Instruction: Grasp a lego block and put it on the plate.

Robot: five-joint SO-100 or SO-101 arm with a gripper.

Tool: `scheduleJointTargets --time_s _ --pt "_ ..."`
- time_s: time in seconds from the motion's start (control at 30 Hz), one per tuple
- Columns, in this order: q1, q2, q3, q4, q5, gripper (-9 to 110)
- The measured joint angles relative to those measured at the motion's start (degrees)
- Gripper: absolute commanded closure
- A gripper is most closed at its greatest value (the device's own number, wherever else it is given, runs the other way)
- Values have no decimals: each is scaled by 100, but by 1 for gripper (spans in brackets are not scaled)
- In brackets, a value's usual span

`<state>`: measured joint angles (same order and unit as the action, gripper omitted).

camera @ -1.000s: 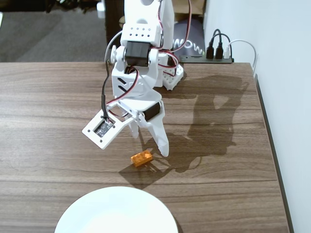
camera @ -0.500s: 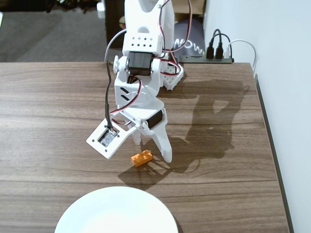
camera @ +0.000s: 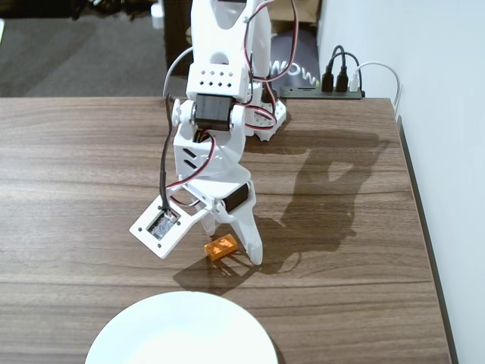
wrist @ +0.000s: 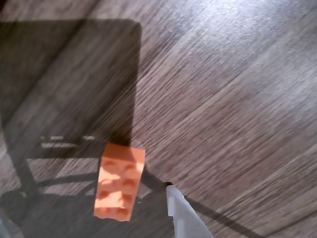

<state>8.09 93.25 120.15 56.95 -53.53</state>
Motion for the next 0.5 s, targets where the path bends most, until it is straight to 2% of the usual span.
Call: scheduleJointTargets --time_s 0.33,0.5 --pt "-9 -141 -158 -53 0 62" --pt "-9 -149 -167 -70 0 70"
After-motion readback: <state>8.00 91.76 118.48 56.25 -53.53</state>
